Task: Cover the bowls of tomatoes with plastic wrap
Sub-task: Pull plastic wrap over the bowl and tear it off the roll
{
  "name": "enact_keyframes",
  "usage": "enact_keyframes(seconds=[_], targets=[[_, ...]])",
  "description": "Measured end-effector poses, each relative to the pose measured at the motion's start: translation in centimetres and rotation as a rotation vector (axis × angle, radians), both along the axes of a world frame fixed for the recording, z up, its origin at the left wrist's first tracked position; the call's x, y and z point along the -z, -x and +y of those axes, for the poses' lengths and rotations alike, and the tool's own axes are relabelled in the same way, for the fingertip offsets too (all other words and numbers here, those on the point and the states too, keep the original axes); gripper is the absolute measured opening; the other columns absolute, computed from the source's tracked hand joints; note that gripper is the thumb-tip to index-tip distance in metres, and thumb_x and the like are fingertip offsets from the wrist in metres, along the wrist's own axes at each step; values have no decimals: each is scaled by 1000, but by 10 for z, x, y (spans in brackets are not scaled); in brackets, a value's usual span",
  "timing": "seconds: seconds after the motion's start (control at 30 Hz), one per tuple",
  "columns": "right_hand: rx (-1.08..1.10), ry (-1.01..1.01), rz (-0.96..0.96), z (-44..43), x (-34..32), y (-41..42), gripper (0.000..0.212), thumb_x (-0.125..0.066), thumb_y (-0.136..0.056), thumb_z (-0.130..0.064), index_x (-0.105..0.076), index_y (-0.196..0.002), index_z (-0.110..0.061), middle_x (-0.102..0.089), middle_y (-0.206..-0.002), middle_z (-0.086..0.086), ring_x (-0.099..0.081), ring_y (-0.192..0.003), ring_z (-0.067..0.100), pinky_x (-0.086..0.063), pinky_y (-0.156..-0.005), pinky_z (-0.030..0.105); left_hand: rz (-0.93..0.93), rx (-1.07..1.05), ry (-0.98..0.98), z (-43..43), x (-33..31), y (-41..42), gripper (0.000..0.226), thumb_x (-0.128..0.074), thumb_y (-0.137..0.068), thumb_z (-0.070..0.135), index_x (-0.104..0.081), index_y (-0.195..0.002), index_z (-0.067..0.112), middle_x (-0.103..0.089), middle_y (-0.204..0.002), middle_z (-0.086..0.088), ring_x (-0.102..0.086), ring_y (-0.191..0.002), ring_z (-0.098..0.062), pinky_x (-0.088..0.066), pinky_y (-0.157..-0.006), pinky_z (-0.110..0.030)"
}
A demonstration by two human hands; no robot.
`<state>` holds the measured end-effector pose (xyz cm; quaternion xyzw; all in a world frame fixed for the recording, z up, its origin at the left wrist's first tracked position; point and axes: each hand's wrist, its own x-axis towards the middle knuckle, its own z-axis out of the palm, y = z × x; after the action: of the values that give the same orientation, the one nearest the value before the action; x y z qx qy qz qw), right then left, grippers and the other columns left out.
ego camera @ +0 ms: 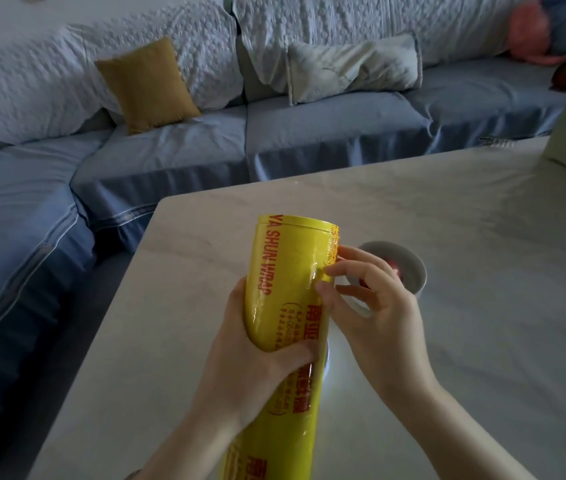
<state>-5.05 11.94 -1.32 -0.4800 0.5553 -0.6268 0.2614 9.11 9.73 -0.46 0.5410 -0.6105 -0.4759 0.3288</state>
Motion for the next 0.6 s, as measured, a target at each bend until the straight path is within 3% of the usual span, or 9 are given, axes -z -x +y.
enact_keyframes(seconds=[0.13, 0.23, 0.4, 0.6], targets=[[-8, -47, -76, -2, 0, 4, 49, -69, -63, -43, -53, -110, -40, -63, -110, -12, -60, -106, 8, -52, -90, 35, -20, 11, 21, 2, 1, -1, 77, -79, -39, 43, -41, -105, 56, -65, -89, 28, -66, -72, 2, -55, -64, -28], [2, -68, -86, -4, -2, 6, 64, -66, -60, -49, -60, -118, -24, -66, -108, -7, -62, -103, 9, -53, -89, 37, -28, 6, 34, 5, 1, -1, 77, -79, -40, 40, -42, -105, 55, -64, -90, 29, -65, -72, 4, -54, -65, -28], [35, -74, -95, 0, -1, 2, 58, -65, -60, -51, -64, -113, -25, -68, -106, -9, -64, -101, 8, -54, -89, 33, -32, -14, 28, 9, 4, 2, 77, -78, -43, 42, -39, -108, 54, -61, -90, 33, -63, -74, 8, -48, -59, -18], [53, -56, -147, 0, -1, 1, 46, -69, -60, -43, -67, -103, -28, -71, -98, -9, -67, -97, 9, -55, -86, 34, -66, -33, 38, 10, 5, 2, 77, -77, -42, 45, -37, -106, 57, -62, -89, 22, -60, -77, 12, -45, -56, -13]])
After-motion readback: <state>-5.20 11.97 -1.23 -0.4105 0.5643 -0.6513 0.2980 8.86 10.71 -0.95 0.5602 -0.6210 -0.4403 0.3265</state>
